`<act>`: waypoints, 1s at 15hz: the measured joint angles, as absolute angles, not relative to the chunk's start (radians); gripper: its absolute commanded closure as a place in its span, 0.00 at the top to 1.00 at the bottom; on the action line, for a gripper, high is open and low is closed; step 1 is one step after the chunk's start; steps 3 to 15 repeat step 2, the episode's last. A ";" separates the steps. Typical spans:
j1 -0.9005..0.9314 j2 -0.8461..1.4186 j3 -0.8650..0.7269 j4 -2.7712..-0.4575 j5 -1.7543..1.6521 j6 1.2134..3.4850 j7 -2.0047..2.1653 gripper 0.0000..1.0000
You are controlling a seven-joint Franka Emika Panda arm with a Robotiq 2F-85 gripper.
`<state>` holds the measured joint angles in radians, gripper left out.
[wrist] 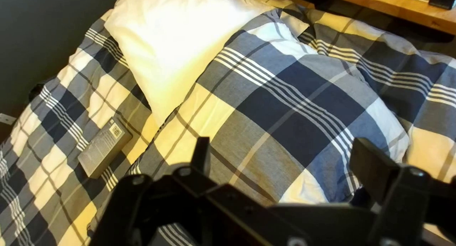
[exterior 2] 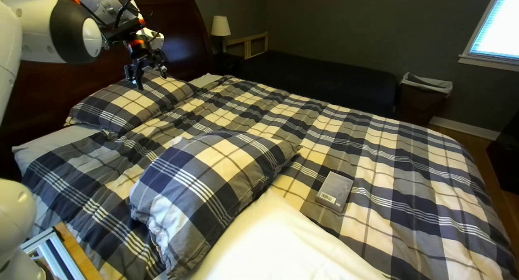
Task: Move the pillow to the left
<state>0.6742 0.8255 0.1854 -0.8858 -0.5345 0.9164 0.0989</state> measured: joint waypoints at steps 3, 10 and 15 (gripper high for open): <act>0.674 0.825 0.185 -0.886 -0.535 0.916 0.099 1.00; 0.674 0.825 0.185 -0.886 -0.535 0.916 0.099 1.00; 0.674 0.825 0.185 -0.886 -0.535 0.916 0.099 1.00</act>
